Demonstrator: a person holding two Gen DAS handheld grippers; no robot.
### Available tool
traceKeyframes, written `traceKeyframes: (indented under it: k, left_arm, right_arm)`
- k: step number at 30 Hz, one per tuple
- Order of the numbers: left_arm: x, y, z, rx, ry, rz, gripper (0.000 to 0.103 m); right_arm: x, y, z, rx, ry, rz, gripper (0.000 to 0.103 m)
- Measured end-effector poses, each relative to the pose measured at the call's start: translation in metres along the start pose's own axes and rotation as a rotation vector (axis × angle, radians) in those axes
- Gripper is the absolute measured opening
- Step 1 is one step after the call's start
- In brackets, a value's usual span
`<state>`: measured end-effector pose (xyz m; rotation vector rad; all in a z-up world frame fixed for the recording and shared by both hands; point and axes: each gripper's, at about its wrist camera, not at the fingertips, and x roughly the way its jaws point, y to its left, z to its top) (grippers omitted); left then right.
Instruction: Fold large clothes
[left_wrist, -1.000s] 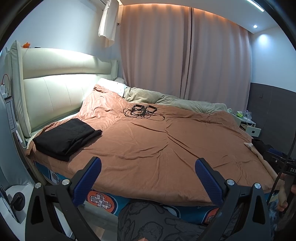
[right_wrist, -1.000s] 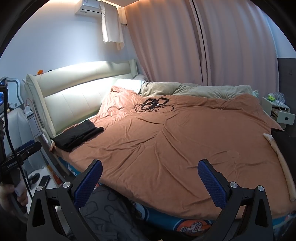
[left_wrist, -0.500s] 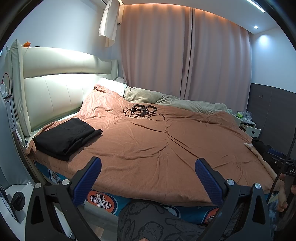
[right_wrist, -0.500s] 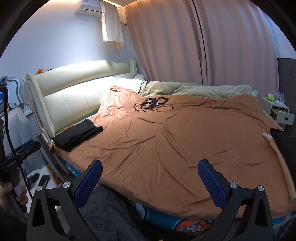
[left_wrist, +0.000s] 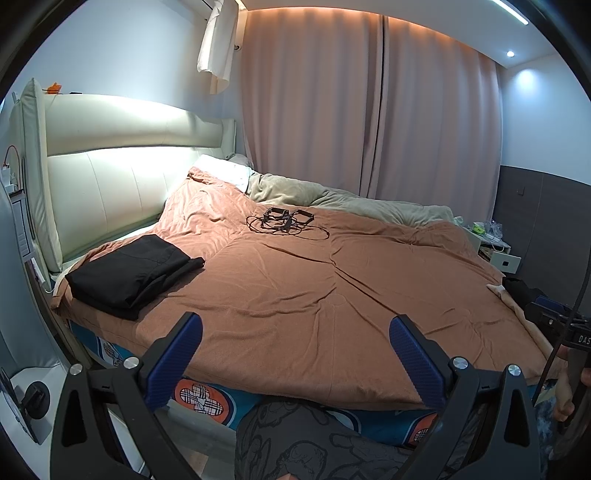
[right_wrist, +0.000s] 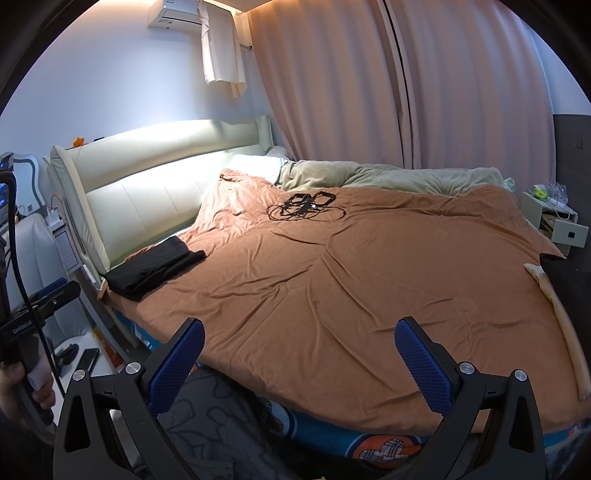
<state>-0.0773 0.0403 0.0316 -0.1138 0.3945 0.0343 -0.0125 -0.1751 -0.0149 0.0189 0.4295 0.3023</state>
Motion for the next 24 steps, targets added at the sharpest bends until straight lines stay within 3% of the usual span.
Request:
traceKeyframes:
  k: [24]
  left_arm:
    - [-0.0005,-0.0034,-0.0071,0.018,-0.005,0.003,0.103]
  right_arm:
    - [0.0047,-0.0085,-0.0041,0.006,0.023,-0.007,0.103]
